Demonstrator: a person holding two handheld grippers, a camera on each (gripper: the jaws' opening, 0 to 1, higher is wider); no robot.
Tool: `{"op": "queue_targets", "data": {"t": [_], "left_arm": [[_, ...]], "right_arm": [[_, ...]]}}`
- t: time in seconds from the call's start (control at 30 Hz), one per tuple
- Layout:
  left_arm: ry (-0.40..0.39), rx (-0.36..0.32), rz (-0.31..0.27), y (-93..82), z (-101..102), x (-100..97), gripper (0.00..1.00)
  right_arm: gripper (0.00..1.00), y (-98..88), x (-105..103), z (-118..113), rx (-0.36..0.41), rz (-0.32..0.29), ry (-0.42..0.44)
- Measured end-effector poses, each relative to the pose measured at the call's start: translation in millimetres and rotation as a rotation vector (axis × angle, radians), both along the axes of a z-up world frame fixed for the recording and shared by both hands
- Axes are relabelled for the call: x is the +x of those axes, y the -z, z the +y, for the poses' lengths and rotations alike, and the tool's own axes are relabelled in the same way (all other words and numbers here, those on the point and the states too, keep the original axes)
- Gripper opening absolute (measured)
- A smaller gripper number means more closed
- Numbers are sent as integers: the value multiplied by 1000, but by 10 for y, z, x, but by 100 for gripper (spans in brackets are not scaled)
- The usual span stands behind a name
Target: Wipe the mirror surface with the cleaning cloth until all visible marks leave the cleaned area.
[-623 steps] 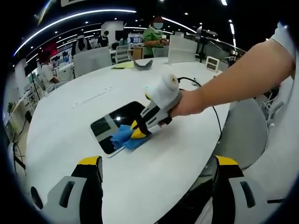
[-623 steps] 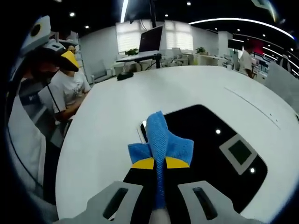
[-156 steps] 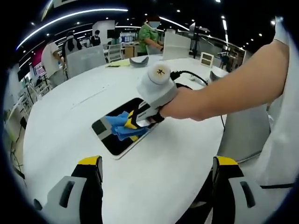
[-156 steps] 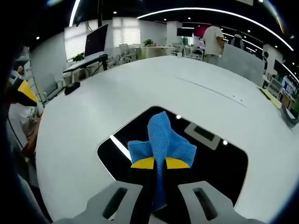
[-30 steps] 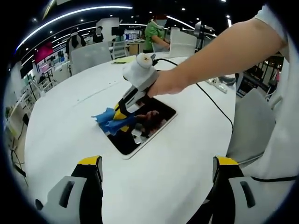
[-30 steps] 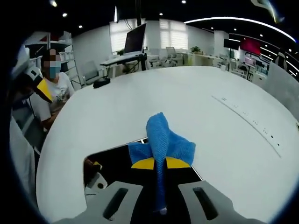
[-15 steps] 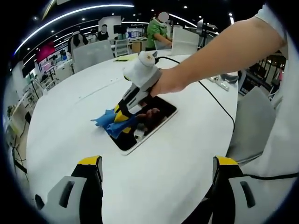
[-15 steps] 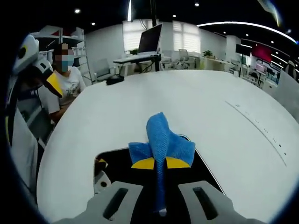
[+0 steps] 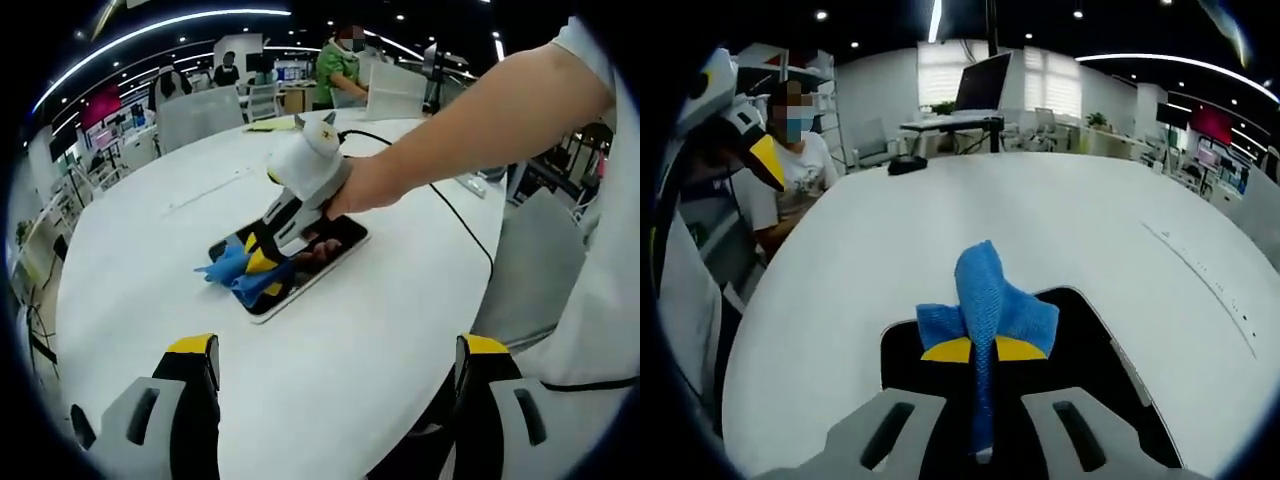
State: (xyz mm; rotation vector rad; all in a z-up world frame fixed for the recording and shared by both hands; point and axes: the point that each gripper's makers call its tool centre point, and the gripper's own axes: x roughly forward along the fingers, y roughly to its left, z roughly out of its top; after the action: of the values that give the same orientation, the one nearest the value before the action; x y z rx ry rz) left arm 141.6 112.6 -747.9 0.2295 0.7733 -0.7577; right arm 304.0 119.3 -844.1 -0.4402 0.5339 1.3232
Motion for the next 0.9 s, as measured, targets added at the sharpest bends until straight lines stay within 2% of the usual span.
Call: {"op": "queue_targets", "data": {"t": [0.53, 0.9], "left_arm": [[37, -21, 5, -12, -59, -249, 99], [57, -2, -1, -20, 42, -346, 99]], "right_arm": [[1, 2, -329, 22, -5, 1, 24], [1, -4, -451, 30, -1, 2, 45]]}}
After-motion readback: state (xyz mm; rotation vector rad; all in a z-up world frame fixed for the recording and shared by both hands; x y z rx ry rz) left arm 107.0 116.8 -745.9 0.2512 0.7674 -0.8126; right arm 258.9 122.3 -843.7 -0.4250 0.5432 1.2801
